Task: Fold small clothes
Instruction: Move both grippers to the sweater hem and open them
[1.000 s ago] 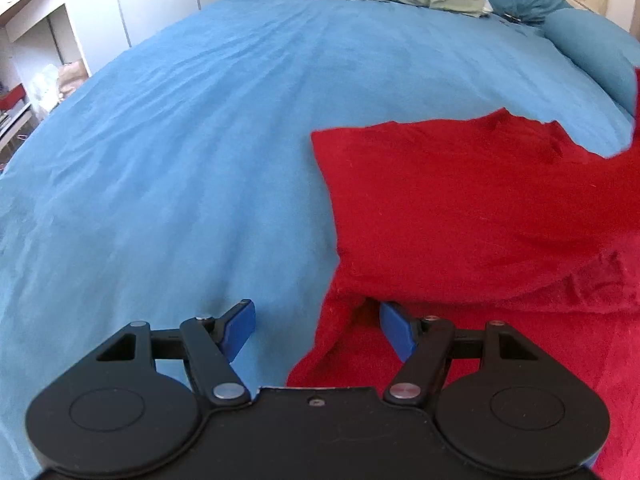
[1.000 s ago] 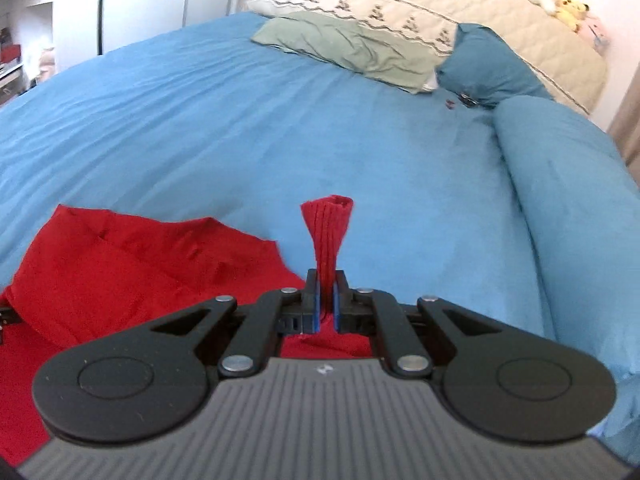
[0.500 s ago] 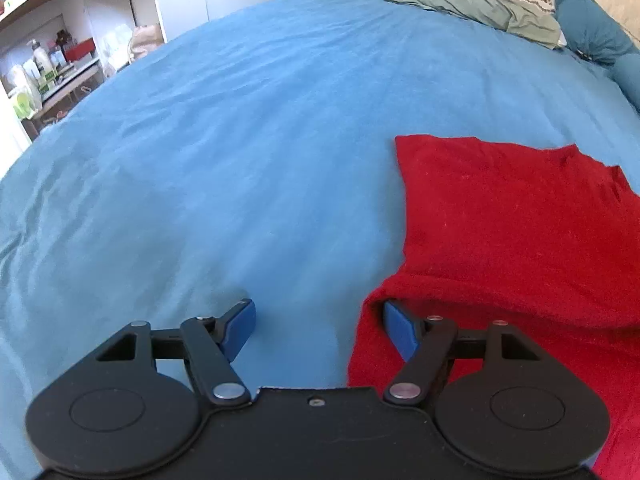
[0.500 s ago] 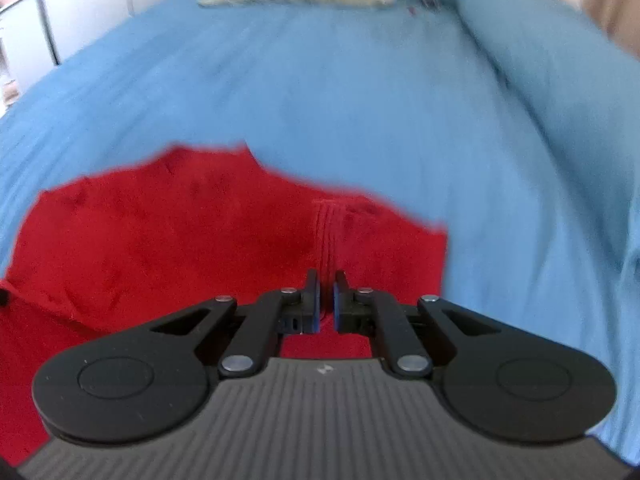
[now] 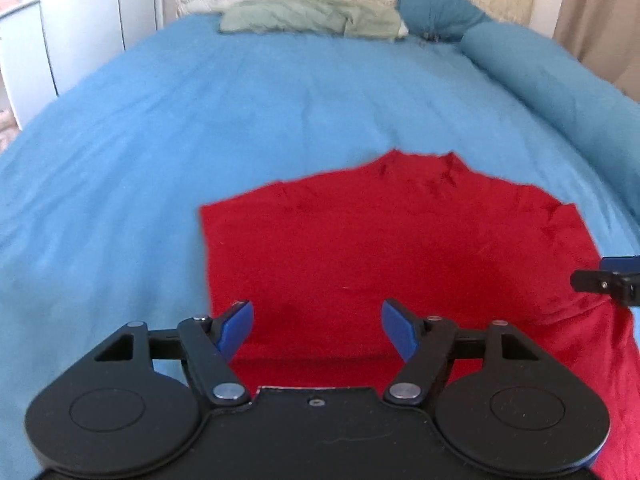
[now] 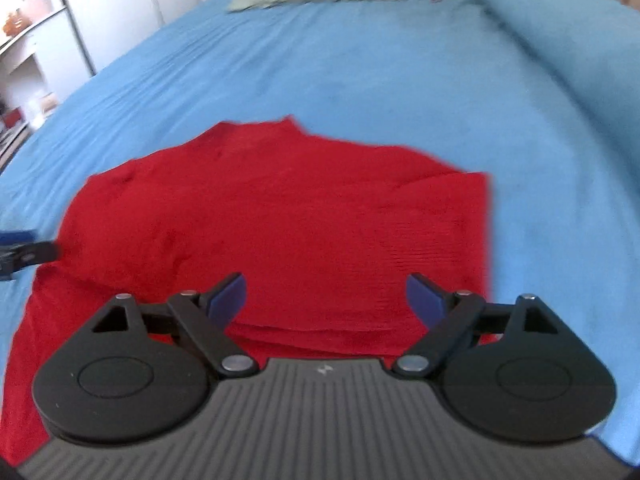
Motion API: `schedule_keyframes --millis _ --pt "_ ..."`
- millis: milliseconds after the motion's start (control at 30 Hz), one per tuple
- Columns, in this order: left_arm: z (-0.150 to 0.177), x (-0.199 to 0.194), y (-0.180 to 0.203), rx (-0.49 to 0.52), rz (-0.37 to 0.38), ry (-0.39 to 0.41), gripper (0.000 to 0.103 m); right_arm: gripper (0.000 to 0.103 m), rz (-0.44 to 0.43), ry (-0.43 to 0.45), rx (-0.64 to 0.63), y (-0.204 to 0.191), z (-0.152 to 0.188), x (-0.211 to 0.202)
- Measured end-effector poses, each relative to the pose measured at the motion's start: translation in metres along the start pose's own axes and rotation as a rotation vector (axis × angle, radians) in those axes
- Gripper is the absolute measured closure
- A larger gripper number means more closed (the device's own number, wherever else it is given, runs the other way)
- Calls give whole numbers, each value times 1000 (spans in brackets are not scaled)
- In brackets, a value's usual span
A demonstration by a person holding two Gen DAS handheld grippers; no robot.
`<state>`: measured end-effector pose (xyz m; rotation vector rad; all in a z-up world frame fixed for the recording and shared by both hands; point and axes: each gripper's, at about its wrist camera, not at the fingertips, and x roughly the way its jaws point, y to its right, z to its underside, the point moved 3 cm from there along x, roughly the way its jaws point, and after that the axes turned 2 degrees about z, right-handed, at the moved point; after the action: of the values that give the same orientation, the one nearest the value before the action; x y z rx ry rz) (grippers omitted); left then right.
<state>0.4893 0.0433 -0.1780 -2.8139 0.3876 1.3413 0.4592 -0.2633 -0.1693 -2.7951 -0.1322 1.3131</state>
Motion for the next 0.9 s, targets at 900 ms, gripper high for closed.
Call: schedule_keyframes --millis 900 --pt "52 -120 -20 -59 -105 55 1 0 25 89 72 54 36 -127"
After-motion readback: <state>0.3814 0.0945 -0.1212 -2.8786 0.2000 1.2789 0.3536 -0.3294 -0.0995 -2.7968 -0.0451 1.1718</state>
